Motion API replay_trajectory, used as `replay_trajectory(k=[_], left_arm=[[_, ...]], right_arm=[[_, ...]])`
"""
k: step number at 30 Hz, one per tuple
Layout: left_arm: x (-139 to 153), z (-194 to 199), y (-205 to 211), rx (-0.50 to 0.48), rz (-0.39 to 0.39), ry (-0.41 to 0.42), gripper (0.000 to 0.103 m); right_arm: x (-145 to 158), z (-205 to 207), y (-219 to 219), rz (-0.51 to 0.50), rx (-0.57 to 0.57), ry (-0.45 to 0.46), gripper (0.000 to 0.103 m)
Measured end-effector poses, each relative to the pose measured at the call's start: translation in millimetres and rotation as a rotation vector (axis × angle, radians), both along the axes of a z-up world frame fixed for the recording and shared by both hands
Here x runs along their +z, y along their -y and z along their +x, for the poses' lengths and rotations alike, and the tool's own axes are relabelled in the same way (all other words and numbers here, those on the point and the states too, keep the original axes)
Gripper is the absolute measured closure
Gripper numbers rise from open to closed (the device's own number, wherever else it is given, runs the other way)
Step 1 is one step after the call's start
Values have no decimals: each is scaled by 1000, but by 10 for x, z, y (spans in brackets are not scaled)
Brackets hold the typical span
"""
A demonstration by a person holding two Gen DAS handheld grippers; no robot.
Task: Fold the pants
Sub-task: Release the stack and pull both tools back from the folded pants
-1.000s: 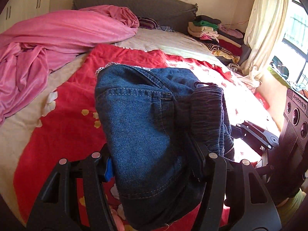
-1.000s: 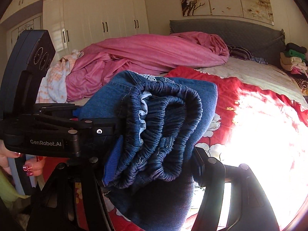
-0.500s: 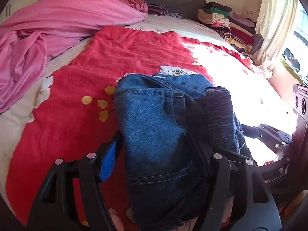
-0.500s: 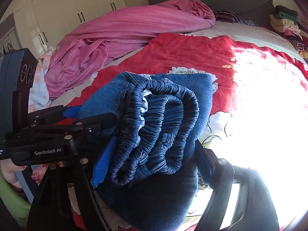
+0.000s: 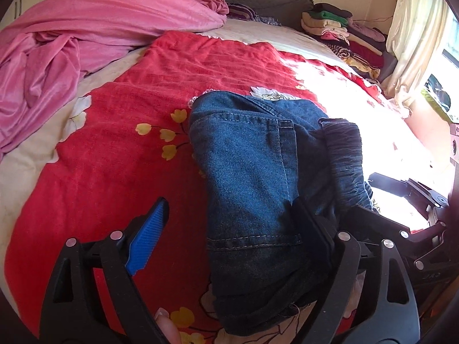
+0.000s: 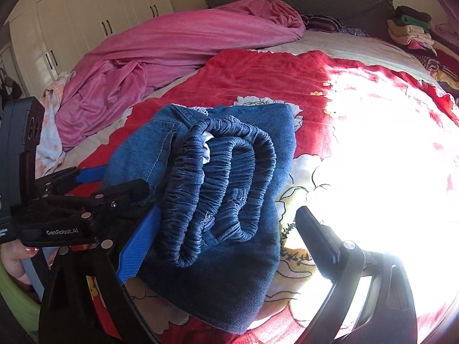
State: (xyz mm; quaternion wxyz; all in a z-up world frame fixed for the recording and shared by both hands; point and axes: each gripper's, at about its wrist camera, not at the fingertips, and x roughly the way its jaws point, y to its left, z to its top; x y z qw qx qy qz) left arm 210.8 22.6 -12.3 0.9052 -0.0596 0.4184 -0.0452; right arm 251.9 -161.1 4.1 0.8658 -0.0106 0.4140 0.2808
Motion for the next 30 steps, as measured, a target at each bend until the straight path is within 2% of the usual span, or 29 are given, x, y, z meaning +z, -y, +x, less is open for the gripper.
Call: replay_trajectory(k=[15,17,30], left_arm=[[165,-201,-2,-6,-50,26,12],[195,-224,-2,-9,-57,29,11],[486,-457,-35,7,-73,92,10]], right_arm=[[127,-187,144,-3,-43,55,9],[157,-207,163,0,-52,63,5],[389,-410,248,-3,-57,132,5]])
